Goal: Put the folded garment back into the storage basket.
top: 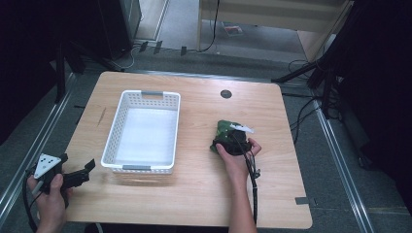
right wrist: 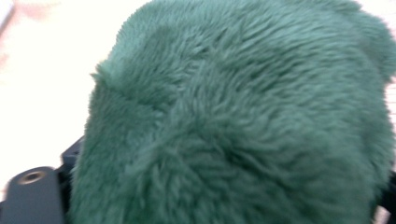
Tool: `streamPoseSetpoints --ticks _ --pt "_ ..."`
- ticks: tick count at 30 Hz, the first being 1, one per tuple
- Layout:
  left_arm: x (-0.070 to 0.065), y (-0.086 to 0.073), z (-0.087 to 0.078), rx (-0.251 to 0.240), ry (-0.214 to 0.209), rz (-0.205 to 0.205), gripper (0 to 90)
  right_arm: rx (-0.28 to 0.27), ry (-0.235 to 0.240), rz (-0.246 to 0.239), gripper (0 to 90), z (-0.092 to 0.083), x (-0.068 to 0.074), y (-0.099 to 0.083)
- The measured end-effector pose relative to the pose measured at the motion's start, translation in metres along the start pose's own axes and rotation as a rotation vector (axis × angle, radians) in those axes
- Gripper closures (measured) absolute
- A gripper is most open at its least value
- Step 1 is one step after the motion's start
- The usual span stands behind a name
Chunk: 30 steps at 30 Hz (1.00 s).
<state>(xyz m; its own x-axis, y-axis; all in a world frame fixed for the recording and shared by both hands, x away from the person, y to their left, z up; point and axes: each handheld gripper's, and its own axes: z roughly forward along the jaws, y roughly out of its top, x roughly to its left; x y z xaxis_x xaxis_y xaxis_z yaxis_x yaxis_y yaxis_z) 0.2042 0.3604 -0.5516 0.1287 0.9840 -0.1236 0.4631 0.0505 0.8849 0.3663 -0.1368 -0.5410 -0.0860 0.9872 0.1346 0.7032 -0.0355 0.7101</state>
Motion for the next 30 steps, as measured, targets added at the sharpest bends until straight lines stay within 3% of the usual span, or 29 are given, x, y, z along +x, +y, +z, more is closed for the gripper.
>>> streamPoseSetpoints --ticks 1,3,7,12,23,30 --pt "0.0 0.0 0.0 -0.001 0.0 0.0 0.7 -0.037 0.006 0.01 16.3 -0.003 -0.001 -0.001" --pt "0.0 0.0 0.0 0.0 0.0 0.0 0.7 -0.046 0.007 0.011 16.8 -0.004 -0.001 -0.001" --pt "0.0 0.0 0.0 -0.001 -0.001 0.0 0.7 -0.127 0.027 0.023 18.6 -0.012 0.004 -0.001" --pt "0.0 0.0 0.0 0.0 -0.001 -0.002 0.7 -0.155 0.04 0.038 18.9 -0.019 0.008 0.002" --pt "0.0 0.0 0.0 -0.001 -0.001 0.0 0.7 -0.247 0.095 0.012 18.9 -0.046 0.027 0.015" --pt "0.0 0.0 0.0 -0.001 -0.002 -0.004 0.7 -0.312 0.136 -0.008 18.9 -0.064 0.047 0.027"
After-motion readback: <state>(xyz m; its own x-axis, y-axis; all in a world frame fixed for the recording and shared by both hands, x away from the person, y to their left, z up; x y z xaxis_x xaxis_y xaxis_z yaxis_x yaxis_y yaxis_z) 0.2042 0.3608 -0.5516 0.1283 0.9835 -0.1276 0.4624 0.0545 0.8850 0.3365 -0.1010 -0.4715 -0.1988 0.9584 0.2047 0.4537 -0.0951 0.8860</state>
